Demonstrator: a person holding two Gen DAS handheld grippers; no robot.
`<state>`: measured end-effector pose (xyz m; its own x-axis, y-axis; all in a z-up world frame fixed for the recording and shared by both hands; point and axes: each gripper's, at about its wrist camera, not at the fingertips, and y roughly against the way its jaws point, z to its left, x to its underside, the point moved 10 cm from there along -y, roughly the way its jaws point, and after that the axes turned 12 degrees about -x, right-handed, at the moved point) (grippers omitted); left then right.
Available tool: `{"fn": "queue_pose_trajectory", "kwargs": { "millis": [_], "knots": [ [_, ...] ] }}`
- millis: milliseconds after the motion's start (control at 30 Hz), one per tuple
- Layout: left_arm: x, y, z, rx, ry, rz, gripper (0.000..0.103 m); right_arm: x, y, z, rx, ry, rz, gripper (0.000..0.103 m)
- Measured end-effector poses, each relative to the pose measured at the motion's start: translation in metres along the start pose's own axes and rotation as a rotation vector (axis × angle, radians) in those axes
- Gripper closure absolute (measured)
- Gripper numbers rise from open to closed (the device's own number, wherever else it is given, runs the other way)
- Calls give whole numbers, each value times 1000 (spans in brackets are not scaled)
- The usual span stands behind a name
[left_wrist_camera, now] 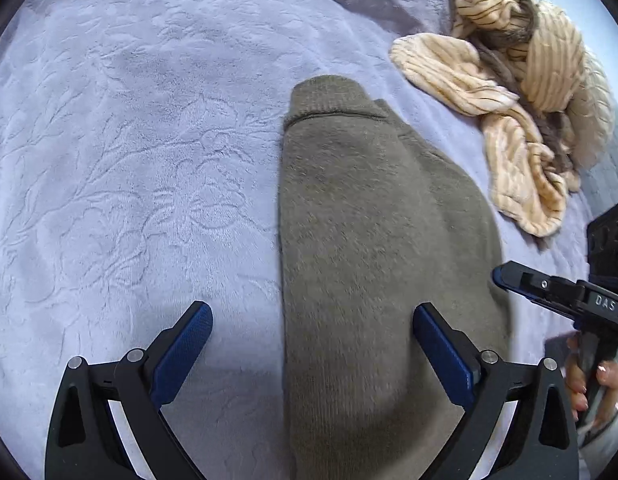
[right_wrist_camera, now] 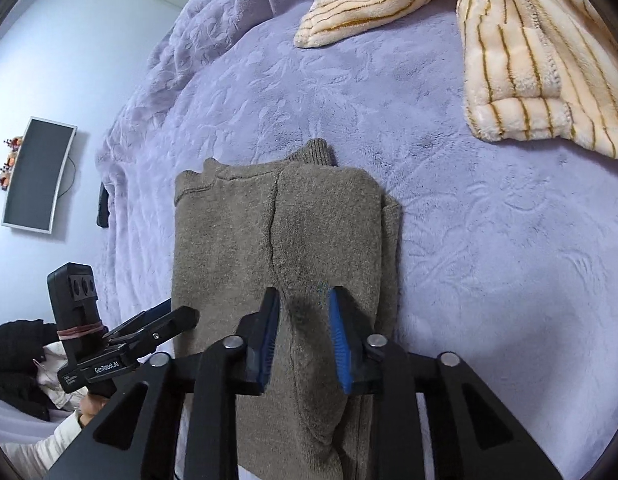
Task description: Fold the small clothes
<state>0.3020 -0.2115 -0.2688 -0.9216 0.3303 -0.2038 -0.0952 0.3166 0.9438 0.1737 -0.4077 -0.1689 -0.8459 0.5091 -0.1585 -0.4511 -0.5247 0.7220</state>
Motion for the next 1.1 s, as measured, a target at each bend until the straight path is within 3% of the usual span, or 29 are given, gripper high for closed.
{"fn": "queue_pose_trajectory", "kwargs": {
  "millis": [33,100,233,400,533,867,1100],
  "knots": [
    [4,5,0,38,-4,11,2,2,4,2,-16,-2,-1,43],
    [15,10,-1,105,-9,43,2,8,13,-2,-32,-16,0,32],
    [47,8,-7,220,-23,154,2,21,20,-23,-34,-59,19,32],
    [84,1,-22,260,-89,235,2,33,12,-40,-135,-159,41,32],
    [94,-1,-41,305,-119,258,2,36,-2,-40,-213,-189,77,32],
    [90,-15,-50,320,-72,270,2,20,-41,-28,-255,-151,150,30],
    [95,-25,-48,250,-119,246,2,-1,-63,-20,-285,-141,162,29]
  ]
}}
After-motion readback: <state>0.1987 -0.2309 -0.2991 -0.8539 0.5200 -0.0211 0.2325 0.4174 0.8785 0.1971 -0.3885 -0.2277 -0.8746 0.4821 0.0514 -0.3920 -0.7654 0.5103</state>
